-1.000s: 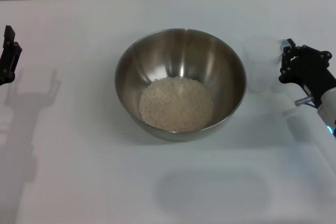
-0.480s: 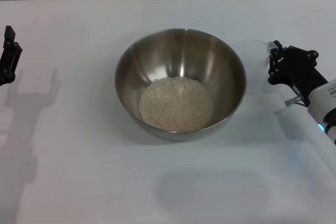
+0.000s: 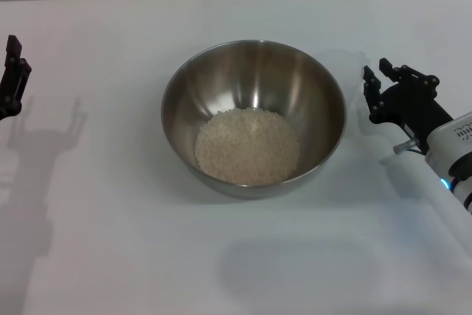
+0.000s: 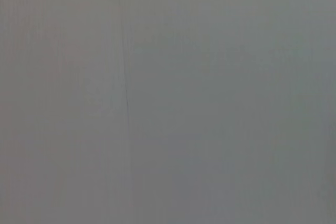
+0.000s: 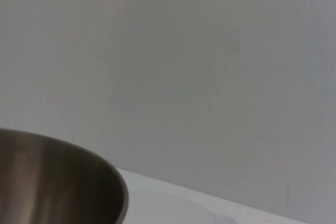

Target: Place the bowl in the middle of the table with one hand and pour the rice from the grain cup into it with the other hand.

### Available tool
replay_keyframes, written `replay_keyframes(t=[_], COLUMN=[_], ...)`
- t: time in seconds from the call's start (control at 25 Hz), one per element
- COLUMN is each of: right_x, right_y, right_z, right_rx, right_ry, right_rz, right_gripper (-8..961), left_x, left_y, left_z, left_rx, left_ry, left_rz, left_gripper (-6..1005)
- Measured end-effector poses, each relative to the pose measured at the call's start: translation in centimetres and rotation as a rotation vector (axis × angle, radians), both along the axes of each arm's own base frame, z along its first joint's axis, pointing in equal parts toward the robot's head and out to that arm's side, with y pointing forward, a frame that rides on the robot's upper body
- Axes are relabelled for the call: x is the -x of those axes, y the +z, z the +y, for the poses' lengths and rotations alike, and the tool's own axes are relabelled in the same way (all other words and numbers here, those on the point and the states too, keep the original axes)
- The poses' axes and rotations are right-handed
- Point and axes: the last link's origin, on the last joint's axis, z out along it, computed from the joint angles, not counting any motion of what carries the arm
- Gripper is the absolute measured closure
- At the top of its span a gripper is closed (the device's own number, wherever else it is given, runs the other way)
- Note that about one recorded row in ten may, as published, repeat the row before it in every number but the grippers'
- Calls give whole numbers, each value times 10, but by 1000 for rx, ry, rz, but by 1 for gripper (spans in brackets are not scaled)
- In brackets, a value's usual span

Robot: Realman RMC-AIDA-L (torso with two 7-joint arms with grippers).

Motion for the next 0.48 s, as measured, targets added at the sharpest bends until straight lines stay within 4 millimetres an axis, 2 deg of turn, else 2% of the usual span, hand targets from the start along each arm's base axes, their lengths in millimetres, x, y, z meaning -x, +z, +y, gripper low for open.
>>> replay_keyframes(t=[0.32,0.48], right_x=[-4,-7], right_y=[-3,0], right_z=[-10,-21], right_rx=[14,-12], right_ry=[-2,4], right_rz=[1,30], right_gripper=[720,720], left_x=[1,1], left_y=[0,0], left_z=[0,0], left_rx=[0,0], left_ry=[1,1], left_rz=[1,2], left_gripper=[207,207])
